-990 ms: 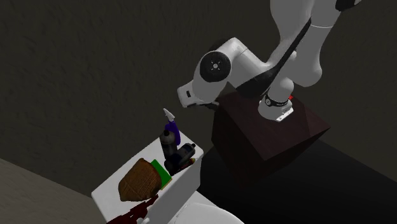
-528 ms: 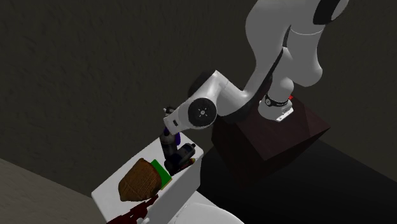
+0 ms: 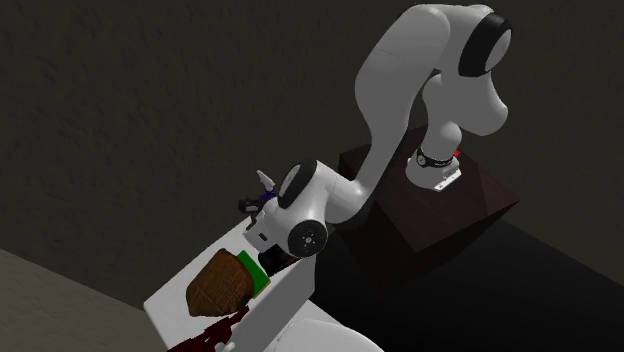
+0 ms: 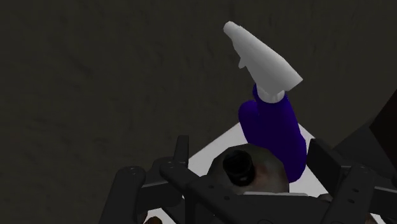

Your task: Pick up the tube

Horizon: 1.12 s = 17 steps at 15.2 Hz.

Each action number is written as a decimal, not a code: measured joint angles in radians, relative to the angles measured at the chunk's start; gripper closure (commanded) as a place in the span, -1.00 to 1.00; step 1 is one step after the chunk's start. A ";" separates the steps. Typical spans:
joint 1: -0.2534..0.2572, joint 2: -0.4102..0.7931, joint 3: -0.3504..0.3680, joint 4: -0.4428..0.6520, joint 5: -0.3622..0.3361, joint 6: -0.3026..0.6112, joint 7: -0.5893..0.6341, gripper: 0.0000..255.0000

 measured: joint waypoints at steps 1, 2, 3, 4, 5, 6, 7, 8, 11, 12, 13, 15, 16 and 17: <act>0.002 0.015 -0.003 0.004 -0.011 0.006 0.006 -1.00; 0.004 0.029 -0.005 0.008 -0.019 0.012 0.013 -1.00; 0.004 0.038 -0.008 0.008 -0.024 0.018 0.018 -1.00; 0.004 0.048 -0.009 0.011 -0.028 0.022 0.023 -1.00; 0.004 0.057 -0.011 0.014 -0.032 0.027 0.029 -1.00; 0.005 0.065 -0.012 0.014 -0.035 0.031 0.036 -1.00; 0.006 0.073 -0.013 0.014 -0.039 0.035 0.042 -1.00; 0.006 0.078 -0.014 0.016 -0.040 0.036 0.045 1.00; 0.007 0.080 -0.015 0.018 -0.041 0.036 0.046 1.00; 0.006 0.080 -0.015 0.018 -0.041 0.037 0.046 1.00; 0.006 0.080 -0.015 0.018 -0.041 0.037 0.046 1.00; 0.006 0.080 -0.015 0.018 -0.041 0.037 0.046 1.00; 0.006 0.080 -0.015 0.018 -0.041 0.037 0.046 1.00; 0.006 0.080 -0.015 0.018 -0.041 0.037 0.046 1.00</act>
